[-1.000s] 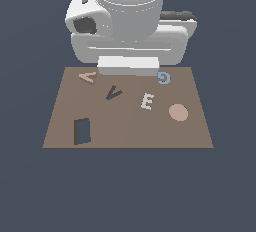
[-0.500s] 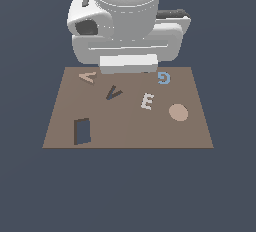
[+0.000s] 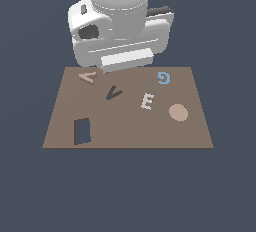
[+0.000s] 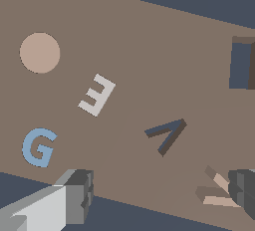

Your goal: Insert a designated object into the corresponding slot on a board.

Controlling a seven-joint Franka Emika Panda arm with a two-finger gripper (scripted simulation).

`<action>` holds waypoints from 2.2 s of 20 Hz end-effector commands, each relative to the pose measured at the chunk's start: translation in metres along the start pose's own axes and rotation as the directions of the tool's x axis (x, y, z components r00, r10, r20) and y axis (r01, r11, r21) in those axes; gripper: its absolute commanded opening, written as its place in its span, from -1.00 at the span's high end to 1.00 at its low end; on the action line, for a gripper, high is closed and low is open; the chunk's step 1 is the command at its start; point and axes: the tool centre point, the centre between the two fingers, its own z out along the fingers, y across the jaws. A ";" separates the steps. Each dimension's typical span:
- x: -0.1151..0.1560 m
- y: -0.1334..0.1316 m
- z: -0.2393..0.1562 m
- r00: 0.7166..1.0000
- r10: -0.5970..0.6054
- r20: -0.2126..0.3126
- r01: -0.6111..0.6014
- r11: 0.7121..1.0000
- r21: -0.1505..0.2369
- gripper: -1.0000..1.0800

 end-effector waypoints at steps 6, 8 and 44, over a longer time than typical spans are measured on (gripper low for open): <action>-0.026 0.012 0.018 0.975 -0.221 -0.003 0.221 0.975 -0.004 -0.92; -0.033 0.017 0.023 0.959 -0.282 -0.004 0.282 0.959 -0.005 -0.92; -0.080 0.115 0.095 0.412 -0.911 -0.005 0.911 0.412 -0.024 -0.92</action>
